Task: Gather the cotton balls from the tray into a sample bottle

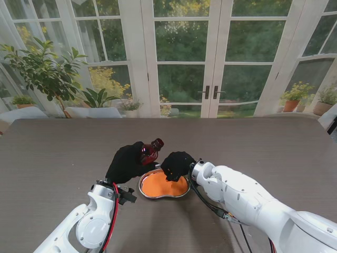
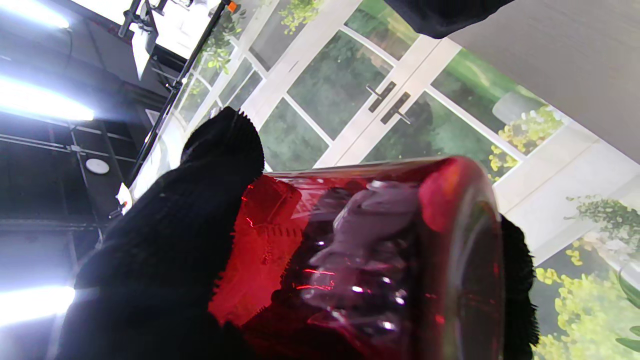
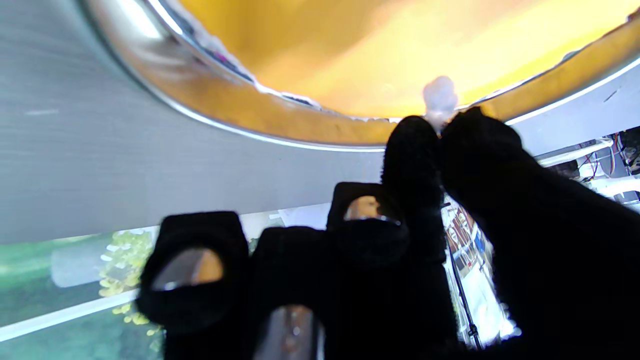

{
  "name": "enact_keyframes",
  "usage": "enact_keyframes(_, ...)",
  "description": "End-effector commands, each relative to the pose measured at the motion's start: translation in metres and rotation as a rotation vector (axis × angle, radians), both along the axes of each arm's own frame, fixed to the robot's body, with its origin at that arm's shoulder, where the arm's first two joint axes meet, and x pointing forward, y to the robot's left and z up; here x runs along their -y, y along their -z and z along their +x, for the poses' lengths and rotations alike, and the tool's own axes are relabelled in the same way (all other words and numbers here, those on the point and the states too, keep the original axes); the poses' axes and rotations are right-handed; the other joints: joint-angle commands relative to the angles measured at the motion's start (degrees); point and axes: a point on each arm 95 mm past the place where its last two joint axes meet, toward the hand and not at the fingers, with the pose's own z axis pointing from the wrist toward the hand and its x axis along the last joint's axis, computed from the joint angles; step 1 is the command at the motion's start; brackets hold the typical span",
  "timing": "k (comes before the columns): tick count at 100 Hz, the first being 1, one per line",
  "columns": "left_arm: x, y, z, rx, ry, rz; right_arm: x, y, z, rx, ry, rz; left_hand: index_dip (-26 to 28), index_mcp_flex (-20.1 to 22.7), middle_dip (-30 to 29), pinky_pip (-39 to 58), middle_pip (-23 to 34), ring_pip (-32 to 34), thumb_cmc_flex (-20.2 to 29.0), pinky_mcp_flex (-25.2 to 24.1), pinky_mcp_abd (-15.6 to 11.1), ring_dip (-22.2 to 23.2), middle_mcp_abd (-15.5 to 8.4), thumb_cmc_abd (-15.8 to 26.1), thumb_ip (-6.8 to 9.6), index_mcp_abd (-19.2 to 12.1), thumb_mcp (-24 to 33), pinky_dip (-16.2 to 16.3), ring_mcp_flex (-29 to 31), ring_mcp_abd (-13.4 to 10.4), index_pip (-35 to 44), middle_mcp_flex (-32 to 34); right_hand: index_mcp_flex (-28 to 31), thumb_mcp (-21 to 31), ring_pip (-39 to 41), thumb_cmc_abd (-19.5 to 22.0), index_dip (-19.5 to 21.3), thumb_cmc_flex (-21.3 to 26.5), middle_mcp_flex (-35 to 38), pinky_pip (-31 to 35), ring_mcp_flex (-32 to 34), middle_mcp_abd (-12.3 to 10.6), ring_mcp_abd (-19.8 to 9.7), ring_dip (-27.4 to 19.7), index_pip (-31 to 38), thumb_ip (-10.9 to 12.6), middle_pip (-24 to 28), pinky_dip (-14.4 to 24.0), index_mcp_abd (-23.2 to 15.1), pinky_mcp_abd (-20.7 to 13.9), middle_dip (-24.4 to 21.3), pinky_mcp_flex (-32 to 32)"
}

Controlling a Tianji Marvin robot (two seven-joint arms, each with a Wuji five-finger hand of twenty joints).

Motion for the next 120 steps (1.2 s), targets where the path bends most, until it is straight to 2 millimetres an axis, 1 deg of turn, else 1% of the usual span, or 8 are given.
enact_keyframes(1,0.001,0.002,0.001,-0.018,0.007,0.005,0.002,0.001,-0.003,-0.014,0.007,-0.002,0.6,8.42,1.25,2.92,0.4,4.14,13.95,-0.12,-2.11,0.9,-2.06,15.17,-0.3,-11.23,19.8,0.97,2.08,2.6,9.39,3.15,-0.36,2.48,5.31,0.16,1.93,-0.27,4.7,5.48,0.67,-0.36,-6.42,0.58,0.79,2.11,2.67,0.61,3.68,-0.87,1.37,0.84)
enact_keyframes(35,-0.006,0.008,0.003,-0.045,-0.024,0.012,0.011,-0.024,-0.003,-0.012,0.061,0.047,0.59,8.47,1.29,2.93,0.41,4.15,13.99,-0.18,-2.1,0.89,-1.96,15.15,-0.29,-11.15,19.82,0.99,2.04,2.68,9.43,3.08,-0.61,2.23,5.26,0.53,3.02,-0.29,4.73,5.69,0.66,-0.33,-6.5,0.55,0.78,2.21,2.55,0.66,4.18,-1.03,1.63,0.78)
enact_keyframes(84,-0.015,0.024,0.009,-0.097,-0.061,0.017,0.024,-0.082,-0.009,0.031,0.129,0.124,0.54,8.51,1.23,2.92,0.37,4.14,14.04,-0.23,-1.97,0.89,-1.77,15.18,-0.29,-11.02,19.83,1.05,1.98,2.91,9.39,3.08,-0.81,1.74,5.3,0.95,3.67,-0.02,4.73,5.88,0.67,-0.25,-6.45,0.54,0.79,2.44,2.45,0.68,4.63,-0.88,1.73,0.81)
enact_keyframes(120,-0.016,0.039,0.015,-0.155,-0.073,0.013,0.03,-0.123,-0.019,0.081,0.148,0.186,0.54,8.52,1.28,2.86,0.32,4.09,14.12,-0.45,-1.95,0.9,-1.65,15.27,-0.29,-10.85,19.79,1.1,1.79,3.04,9.37,2.97,-0.89,1.42,5.35,1.07,4.21,0.14,4.73,6.05,0.66,-0.19,-6.45,0.56,0.86,2.58,2.39,0.7,4.96,-0.77,1.79,0.92)
